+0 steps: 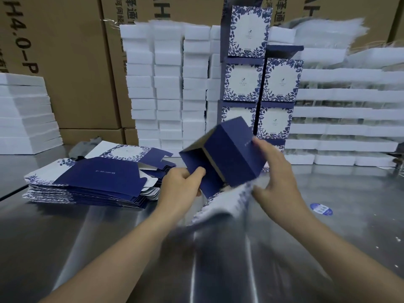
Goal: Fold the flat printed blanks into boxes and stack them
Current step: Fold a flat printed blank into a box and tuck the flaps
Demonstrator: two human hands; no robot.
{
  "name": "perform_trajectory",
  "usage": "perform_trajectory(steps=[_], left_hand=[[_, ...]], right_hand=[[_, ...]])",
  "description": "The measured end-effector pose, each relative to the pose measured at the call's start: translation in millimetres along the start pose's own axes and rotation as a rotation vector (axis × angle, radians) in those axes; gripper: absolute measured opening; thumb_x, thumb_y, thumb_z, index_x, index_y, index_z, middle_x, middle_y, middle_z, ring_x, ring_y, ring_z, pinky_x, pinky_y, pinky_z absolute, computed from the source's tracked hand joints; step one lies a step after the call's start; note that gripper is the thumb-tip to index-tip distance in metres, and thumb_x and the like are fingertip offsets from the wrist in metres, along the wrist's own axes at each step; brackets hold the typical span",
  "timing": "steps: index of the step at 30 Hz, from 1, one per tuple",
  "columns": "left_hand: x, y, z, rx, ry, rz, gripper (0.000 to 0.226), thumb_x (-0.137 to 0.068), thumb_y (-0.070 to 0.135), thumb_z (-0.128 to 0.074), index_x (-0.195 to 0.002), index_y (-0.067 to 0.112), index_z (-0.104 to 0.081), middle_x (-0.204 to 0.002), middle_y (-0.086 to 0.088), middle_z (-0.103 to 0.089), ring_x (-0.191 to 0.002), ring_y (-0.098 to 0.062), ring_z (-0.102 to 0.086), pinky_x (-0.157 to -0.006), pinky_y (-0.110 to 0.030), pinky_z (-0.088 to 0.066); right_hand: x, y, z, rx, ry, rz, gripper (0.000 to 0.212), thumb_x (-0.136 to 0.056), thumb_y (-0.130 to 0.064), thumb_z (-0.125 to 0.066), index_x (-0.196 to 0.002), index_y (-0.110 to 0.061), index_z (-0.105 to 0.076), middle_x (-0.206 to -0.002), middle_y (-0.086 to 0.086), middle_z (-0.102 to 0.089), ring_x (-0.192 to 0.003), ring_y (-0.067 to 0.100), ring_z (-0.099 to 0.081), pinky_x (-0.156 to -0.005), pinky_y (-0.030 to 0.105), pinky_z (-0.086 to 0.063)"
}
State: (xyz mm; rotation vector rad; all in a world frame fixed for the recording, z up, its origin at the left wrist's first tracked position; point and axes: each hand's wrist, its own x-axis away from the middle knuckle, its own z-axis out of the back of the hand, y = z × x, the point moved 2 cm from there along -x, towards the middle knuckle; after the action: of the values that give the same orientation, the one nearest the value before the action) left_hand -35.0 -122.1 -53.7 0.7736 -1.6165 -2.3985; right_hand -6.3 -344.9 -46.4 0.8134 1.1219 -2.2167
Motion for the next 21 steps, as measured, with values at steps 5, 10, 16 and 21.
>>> perform_trajectory(steps=[5, 10, 16, 21], left_hand=[[-1.0, 7.7, 3.5, 0.372, -0.014, -0.063, 0.025, -0.088, 0.03, -0.048, -0.084, 0.019, -0.071, -0.073, 0.007, -0.066, -0.056, -0.001, -0.053, -0.061, -0.03, -0.049], [-4.2, 6.1, 7.0, 0.364, -0.012, -0.101, 0.028, -0.103, 0.041, -0.062, -0.082, 0.023, -0.061, -0.08, 0.009, -0.061, -0.066, -0.002, -0.054, -0.063, -0.028, -0.046], [2.9, 8.6, 6.3, 0.405, -0.058, -0.105, 0.034, -0.096, 0.056, -0.05, -0.102, 0.032, -0.074, -0.111, 0.0, -0.071, -0.081, -0.008, -0.059, -0.075, -0.038, -0.048], [11.1, 13.8, 6.0, 0.283, -0.018, -0.227, 0.045, -0.09, 0.067, -0.057, -0.066, 0.029, -0.06, -0.086, 0.014, -0.051, -0.08, -0.007, -0.052, -0.088, -0.055, -0.051]], right_hand=[[2.5, 0.4, -2.8, -0.068, 0.025, -0.034, 0.083, -0.08, -0.073, -0.074, -0.154, -0.05, -0.042, -0.138, -0.02, -0.063, -0.131, 0.002, -0.055, -0.11, 0.037, -0.047], [5.0, 5.3, -2.6, -0.056, -0.05, -0.127, 0.071, -0.078, -0.087, -0.059, -0.142, -0.063, -0.041, -0.085, -0.015, -0.07, -0.086, 0.002, -0.067, -0.08, 0.028, -0.052], [7.1, -8.0, -6.2, -0.21, -0.03, -0.119, 0.033, -0.103, -0.062, -0.051, -0.08, -0.038, -0.052, -0.072, -0.011, -0.055, -0.072, 0.012, -0.05, -0.071, 0.038, -0.042], [6.4, -15.4, -5.0, -0.259, 0.025, -0.117, 0.045, -0.107, -0.046, -0.05, -0.069, -0.024, -0.042, -0.078, 0.005, -0.046, -0.083, 0.019, -0.047, -0.078, 0.038, -0.039]])
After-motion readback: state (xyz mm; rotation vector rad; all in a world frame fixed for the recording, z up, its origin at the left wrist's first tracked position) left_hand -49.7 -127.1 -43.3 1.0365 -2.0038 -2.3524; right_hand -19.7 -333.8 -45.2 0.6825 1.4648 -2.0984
